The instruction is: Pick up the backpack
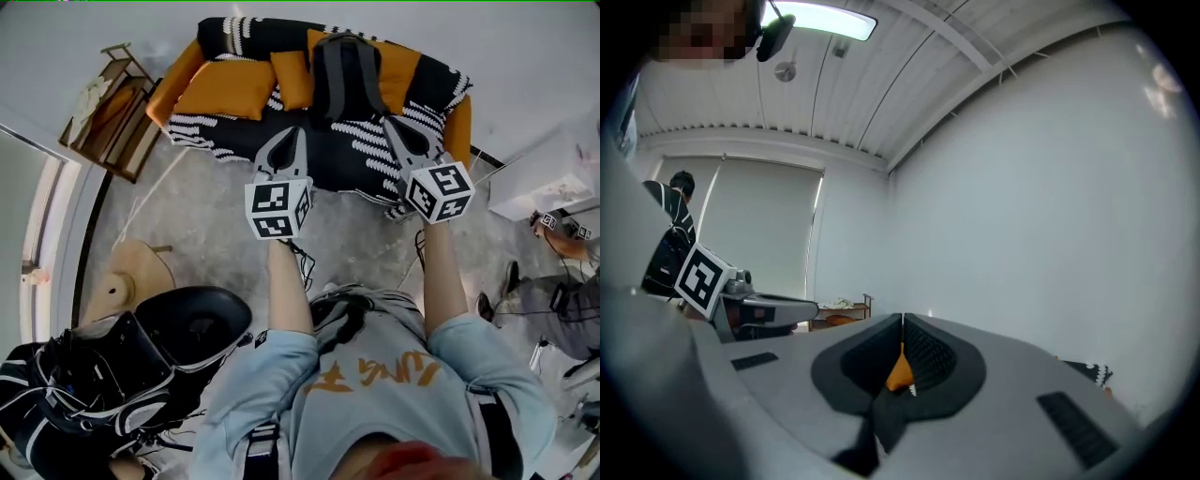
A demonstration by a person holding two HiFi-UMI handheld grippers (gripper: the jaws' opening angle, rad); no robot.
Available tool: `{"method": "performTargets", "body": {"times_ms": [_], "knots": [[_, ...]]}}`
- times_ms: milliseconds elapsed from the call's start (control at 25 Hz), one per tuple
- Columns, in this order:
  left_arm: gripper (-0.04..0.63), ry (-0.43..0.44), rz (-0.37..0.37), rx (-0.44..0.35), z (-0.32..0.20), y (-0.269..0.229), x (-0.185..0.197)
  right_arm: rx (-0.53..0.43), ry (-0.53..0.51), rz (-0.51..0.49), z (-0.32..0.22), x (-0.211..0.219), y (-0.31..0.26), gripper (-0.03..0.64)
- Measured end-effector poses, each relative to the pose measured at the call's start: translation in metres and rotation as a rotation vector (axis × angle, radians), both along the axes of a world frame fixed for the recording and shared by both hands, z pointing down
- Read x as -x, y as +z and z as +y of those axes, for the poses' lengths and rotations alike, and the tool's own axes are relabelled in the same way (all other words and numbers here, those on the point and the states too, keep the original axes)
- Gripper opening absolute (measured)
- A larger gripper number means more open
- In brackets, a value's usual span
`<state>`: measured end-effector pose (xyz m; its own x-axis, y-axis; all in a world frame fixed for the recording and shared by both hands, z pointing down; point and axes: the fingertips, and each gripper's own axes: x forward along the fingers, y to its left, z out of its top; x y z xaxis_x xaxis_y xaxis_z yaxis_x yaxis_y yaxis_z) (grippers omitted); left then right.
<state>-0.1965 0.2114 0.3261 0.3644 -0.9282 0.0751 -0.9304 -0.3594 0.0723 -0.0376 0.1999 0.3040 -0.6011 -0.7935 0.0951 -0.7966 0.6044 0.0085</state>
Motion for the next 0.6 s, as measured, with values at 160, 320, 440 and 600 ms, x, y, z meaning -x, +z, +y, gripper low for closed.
{"method": "performTargets", "body": {"times_ms": [160, 320, 440, 600], "knots": [[0.023, 0.029, 0.018, 0.005, -0.014, 0.003, -0.004, 0.018, 0.029, 0.025, -0.017, -0.006, 0.002, 0.028], [0.023, 0.042, 0.041, -0.011, -0.03, -0.007, -0.004, 0.004, 0.007, 0.051, -0.029, 0.003, -0.01, 0.028], [0.023, 0.055, 0.046, -0.03, -0.046, -0.01, -0.012, -0.016, -0.008, 0.078, -0.039, 0.001, -0.013, 0.028], [0.023, 0.079, 0.014, -0.05, -0.063, -0.005, -0.038, -0.034, -0.008, 0.069, -0.057, -0.027, -0.007, 0.028]]}}
